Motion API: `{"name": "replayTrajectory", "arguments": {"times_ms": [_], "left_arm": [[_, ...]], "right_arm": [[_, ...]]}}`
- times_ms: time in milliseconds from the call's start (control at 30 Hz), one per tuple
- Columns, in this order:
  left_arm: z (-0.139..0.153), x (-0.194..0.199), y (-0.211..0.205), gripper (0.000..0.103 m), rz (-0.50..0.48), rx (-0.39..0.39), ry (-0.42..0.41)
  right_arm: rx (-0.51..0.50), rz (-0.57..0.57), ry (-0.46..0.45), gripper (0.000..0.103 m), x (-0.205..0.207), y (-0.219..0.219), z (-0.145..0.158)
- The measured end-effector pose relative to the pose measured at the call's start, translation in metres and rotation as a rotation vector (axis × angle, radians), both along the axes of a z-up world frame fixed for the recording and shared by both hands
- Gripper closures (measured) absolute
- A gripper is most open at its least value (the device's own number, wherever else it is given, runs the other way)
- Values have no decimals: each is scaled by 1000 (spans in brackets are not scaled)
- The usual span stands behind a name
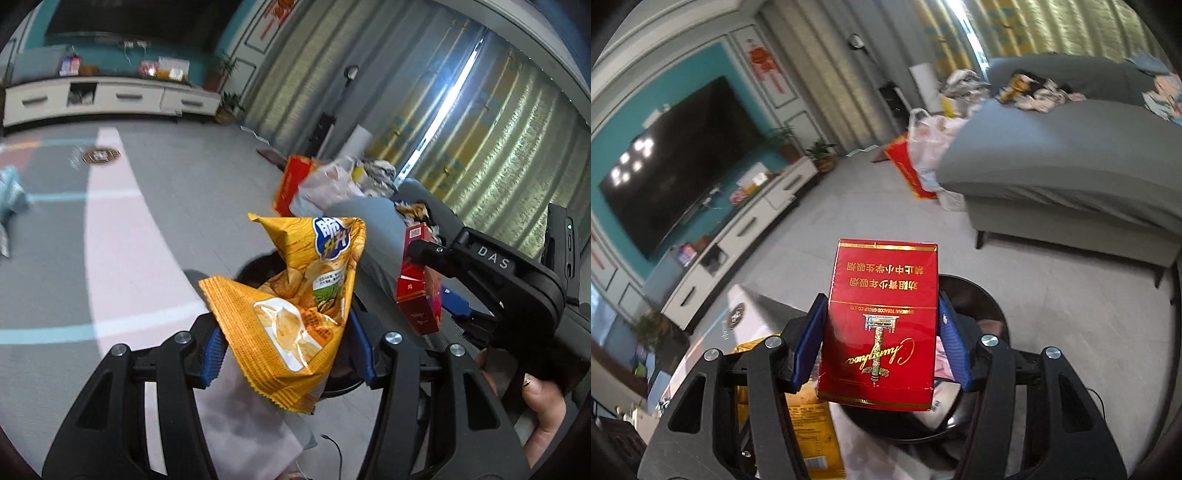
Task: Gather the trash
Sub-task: 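Open both tools over the black bin to drop the box and chip bag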
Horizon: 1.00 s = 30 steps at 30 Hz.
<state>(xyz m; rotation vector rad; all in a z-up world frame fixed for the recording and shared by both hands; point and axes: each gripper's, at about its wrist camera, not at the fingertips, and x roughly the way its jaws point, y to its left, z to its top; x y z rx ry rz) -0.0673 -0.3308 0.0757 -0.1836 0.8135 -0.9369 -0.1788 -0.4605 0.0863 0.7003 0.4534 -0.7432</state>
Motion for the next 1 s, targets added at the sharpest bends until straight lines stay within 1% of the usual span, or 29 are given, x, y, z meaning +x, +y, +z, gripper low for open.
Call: {"name": "replayTrajectory", "arguments": {"times_ms": [133,200,300,500,667,833,1000], "left_arm": [[-18,7,-17,46,-28,-7,76],[-23,10,-24,46,-29,7,83],[-30,12,-35,46,-33,39,72],[-46,19,-48,46,-33,62,142],[-51,18,-59,46,-27,83,142],[-53,18,-66,45,-25,86,164],[-56,18,-69,43,-25,90,166]], "right_arm": [[50,-60,45,45,0,-13,-18],[66,-73,59,45,1,-16,-24],[86,-68,87,45,7,-22,-32],[108,-98,138,45,11,-29,-44],[121,-104,167,45,15,-31,-52],[127,-104,188,45,19,-34,-56],[132,-110,199,45,20,-34,-59]]}}
